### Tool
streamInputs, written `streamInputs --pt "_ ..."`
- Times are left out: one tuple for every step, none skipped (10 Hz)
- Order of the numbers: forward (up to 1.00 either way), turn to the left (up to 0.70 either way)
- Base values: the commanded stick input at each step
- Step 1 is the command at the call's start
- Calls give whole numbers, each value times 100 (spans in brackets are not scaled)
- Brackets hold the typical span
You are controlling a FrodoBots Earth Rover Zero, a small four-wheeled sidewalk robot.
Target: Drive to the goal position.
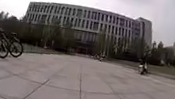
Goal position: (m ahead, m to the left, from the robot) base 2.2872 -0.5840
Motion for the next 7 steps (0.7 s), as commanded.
streamInputs --pt "50 25" --pt "50 25" --pt "50 16" --pt "50 0" --pt "50 0" --pt "50 0" --pt "50 0"
